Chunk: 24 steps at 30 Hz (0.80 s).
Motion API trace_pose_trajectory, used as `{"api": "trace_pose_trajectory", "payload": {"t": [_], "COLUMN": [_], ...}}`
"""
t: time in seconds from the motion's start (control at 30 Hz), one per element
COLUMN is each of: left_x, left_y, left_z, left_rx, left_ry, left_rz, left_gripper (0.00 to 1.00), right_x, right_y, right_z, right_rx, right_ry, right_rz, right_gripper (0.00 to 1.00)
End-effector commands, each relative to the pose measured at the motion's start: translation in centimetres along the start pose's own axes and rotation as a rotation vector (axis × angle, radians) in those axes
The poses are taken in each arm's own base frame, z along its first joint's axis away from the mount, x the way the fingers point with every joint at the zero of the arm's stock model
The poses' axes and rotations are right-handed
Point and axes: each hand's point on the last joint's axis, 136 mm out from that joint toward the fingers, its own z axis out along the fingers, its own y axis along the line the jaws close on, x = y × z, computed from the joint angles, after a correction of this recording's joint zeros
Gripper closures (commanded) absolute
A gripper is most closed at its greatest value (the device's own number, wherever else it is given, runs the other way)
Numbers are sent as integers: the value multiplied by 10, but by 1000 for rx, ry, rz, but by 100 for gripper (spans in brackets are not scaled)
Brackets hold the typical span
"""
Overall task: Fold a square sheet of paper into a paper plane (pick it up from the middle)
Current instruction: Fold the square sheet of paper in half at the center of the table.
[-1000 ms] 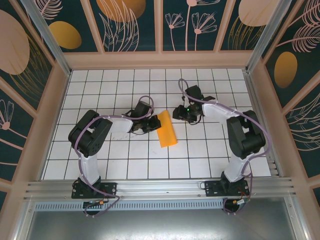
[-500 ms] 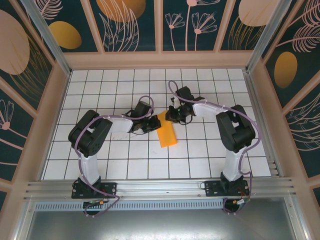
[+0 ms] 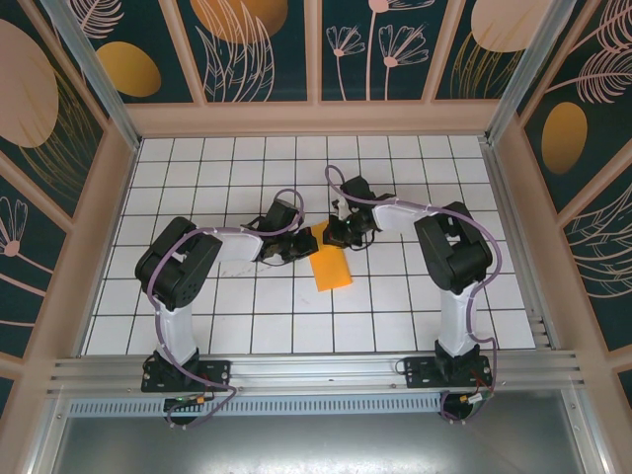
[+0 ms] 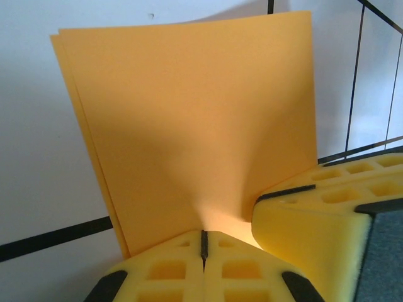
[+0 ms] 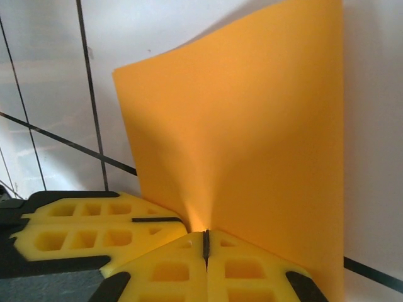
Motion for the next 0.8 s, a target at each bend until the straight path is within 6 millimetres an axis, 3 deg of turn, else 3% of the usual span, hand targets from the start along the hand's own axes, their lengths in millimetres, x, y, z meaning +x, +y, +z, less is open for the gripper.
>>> {"api": "trace_pose_trajectory", "payload": {"t": [0.0,0.37,0.57,0.67,0.77], "left_x": [44,51,57,58,58], "left_y": [96,115,125,127,127], "left_z": [10,5,3,4,4], "left_rx": [-334,-411,-440,-441,-441], "left_ry": [104,101,112,115,113], "left_rz": [-92,-110,-111,-111,-108], "left_gripper": [100,100,100,100,100], "right_x": [6,12,10,-6,-17], "right_y": [-14,-60,-87,-81,-62], "right_z": [6,-1,-22,-44,-56], "right_rx": [40,82,102,53,6], "right_ry": [31,28,-23,-123,-167], "right_rz": [-7,25,77,97,65], "right_gripper": [100,100,100,100,100]}}
